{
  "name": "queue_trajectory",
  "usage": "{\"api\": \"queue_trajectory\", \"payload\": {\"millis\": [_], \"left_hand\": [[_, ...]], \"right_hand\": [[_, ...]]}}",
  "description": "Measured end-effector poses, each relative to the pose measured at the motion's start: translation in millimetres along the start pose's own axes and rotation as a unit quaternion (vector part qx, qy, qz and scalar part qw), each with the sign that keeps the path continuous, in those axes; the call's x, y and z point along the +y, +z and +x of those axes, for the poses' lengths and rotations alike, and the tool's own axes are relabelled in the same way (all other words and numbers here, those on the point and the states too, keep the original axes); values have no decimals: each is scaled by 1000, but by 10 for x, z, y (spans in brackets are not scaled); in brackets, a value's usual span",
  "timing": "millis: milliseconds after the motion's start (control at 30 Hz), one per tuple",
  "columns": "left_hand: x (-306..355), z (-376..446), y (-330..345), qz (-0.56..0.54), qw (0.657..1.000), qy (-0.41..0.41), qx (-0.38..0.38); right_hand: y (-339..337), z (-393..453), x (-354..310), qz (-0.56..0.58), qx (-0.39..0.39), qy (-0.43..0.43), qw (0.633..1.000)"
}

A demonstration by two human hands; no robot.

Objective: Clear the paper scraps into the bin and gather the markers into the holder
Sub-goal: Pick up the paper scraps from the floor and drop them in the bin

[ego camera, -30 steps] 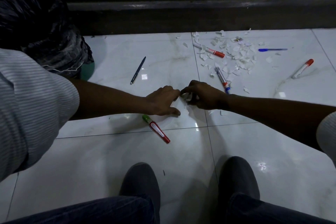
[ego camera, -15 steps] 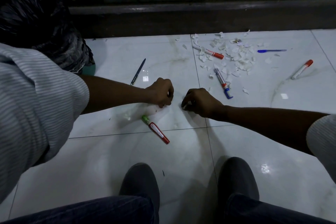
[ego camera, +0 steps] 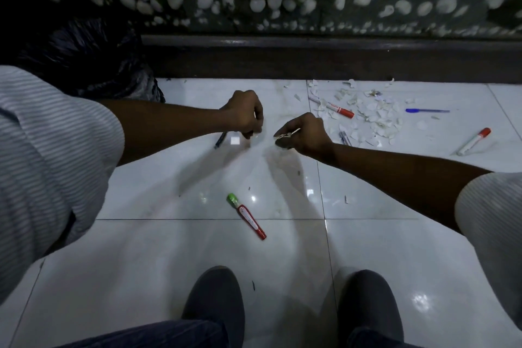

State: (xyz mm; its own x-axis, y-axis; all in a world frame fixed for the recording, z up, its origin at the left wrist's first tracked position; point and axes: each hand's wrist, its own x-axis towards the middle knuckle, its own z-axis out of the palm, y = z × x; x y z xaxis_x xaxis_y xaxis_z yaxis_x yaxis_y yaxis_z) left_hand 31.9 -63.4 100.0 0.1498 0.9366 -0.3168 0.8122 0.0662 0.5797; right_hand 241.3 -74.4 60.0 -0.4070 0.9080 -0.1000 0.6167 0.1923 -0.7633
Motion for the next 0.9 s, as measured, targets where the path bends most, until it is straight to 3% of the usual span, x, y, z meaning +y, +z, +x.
{"api": "queue_trajectory", "payload": {"millis": [167,300,400,533,667,800,900], "left_hand": [[-18,-60,-610,-29,990,-11,137],[-149,-231,-1146,-31,959,-6,281],[-317,-425,-1563,-39,919,-23,391],[-718,-694,-1952,-194,830,-142,504],[-1220,-1128,-2132,-222,785,-227,532],[-1434,-1408,-2094,-247,782,-264,508],[-1523,-1478,-2116,-273,776,-285,492]], "right_hand": [[90,385,-545,55,5,-17,998],[221,752,-1069,140,40,-43,988],[394,1034,-1540,180,44,-53,981],[712,1315,-2090,258,20,-41,965],[1070,1476,-2633,298,41,-57,952],[1297,1585,-2910,272,57,-73,958],[1477,1673,-3030,224,3,-77,971]]}}
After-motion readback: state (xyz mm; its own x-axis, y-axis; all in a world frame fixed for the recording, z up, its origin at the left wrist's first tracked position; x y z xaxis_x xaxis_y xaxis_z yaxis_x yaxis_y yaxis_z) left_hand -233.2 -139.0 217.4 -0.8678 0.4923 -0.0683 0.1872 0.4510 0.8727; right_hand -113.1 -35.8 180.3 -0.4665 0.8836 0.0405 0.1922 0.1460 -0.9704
